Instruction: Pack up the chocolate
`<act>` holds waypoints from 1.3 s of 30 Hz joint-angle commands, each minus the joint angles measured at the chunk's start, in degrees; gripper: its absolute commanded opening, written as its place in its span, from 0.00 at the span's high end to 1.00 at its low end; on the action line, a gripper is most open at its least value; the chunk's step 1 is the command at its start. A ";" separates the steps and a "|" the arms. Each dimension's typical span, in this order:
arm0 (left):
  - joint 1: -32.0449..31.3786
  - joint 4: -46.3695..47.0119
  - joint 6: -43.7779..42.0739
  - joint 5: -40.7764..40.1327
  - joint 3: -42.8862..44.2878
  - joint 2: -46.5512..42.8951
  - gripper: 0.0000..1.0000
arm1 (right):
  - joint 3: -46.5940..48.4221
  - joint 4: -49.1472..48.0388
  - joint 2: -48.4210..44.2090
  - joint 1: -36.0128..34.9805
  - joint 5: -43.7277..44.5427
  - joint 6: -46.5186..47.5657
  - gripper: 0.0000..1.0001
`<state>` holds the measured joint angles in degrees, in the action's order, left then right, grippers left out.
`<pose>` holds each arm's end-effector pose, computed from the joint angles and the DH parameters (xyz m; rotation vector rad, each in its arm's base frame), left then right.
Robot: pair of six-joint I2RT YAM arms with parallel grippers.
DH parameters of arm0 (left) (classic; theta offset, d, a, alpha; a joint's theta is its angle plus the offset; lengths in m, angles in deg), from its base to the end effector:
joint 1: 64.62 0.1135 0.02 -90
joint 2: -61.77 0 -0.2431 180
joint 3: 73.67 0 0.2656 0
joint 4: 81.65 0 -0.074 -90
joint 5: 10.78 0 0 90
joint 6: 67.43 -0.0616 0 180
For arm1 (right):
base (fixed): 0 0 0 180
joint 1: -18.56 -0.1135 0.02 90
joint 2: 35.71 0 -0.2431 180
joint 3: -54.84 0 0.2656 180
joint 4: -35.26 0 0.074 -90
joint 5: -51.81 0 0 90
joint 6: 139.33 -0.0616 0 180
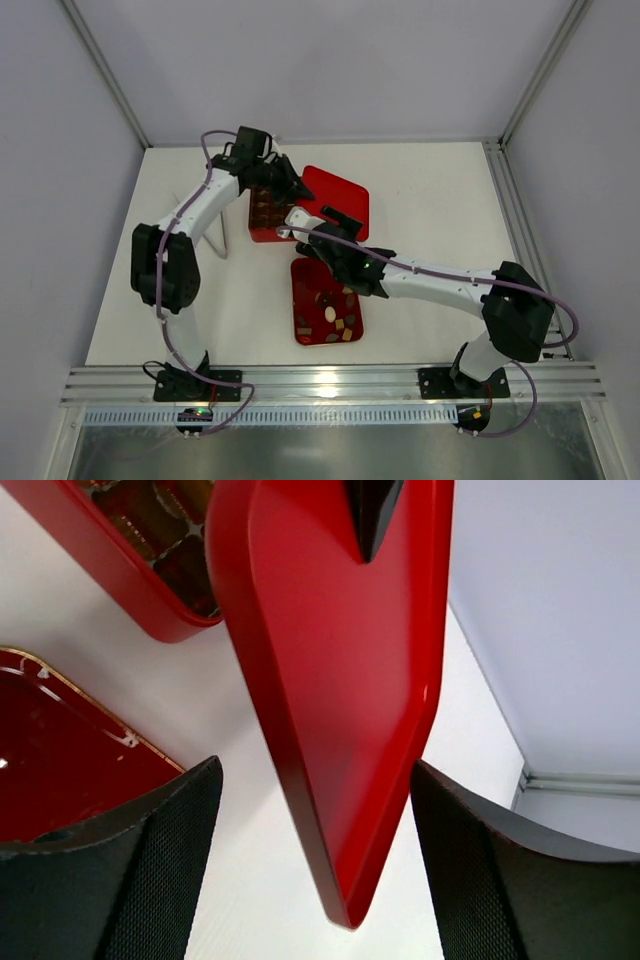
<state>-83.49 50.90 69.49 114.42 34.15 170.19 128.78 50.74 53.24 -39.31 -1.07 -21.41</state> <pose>0.4101 -0.1777 0.2489 -0.3210 2.5805 -1.2250 0.2326 0.3005 0.2253 -1.0629 1.6990 -0.3477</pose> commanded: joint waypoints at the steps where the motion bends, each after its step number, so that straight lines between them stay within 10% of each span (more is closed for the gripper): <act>1: 0.15 0.47 -0.51 3.12 -0.80 -4.27 1.00 | 1.60 -8.99 1.75 -0.14 5.67 7.13 0.24; 8: 0.42 0.47 -2.09 4.96 -2.38 -6.64 0.91 | 3.72 -14.10 4.92 -0.14 8.66 12.94 0.76; 11: 0.68 0.47 -2.97 4.88 -2.83 -7.78 0.55 | 3.72 -16.03 4.39 -0.23 9.72 14.52 0.95; 16: 1.55 0.55 -4.72 1.81 -1.08 -8.84 0.15 | 5.12 -16.13 2.64 -0.76 10.34 16.02 0.96; 26: 13.93 2.75 -2.54 -13.92 6.93 -12.97 0.07 | 19.26 10.32 1.31 1.61 -8.10 -4.18 0.96; 32: 15.97 4.86 -4.02 -23.33 5.62 -18.76 0.08 | 34.55 18.68 8.85 13.72 -40.75 -24.10 0.96; 39: 16.06 5.65 -7.71 -23.87 -0.97 -20.27 0.10 | 43.69 -1.96 27.38 29.29 -82.54 -60.76 0.96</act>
<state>-67.36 55.49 64.46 92.15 36.62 149.19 169.58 57.97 72.69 -13.04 -61.13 -61.91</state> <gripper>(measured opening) 0.906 0.150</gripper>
